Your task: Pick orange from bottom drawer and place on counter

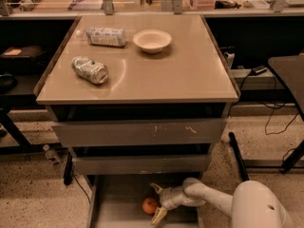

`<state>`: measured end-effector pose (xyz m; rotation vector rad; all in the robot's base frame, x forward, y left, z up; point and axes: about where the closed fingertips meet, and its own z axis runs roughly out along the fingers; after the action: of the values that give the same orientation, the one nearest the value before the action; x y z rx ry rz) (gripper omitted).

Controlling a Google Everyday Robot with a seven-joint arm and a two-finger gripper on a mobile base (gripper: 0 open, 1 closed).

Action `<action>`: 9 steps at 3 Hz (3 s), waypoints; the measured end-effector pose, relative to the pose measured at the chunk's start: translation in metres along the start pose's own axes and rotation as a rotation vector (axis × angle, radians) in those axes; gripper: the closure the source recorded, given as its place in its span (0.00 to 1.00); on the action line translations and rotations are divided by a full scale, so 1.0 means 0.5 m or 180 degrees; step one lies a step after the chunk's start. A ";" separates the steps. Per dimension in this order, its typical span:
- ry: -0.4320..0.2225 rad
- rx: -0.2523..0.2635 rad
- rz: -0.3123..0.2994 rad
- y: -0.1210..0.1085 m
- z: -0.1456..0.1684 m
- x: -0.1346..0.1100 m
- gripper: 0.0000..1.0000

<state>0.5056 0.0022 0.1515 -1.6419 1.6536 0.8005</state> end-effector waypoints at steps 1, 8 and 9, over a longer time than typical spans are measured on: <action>0.0001 0.0034 0.0042 -0.005 0.014 0.024 0.00; -0.0055 0.0193 0.0169 0.014 -0.029 0.021 1.00; -0.0005 0.0563 0.0049 0.031 -0.168 -0.022 1.00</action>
Offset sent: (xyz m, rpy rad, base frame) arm 0.0069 -0.0007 -0.0367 0.0115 0.0724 -0.0323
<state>0.4870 -0.0585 0.2094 -1.5072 1.6868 0.6429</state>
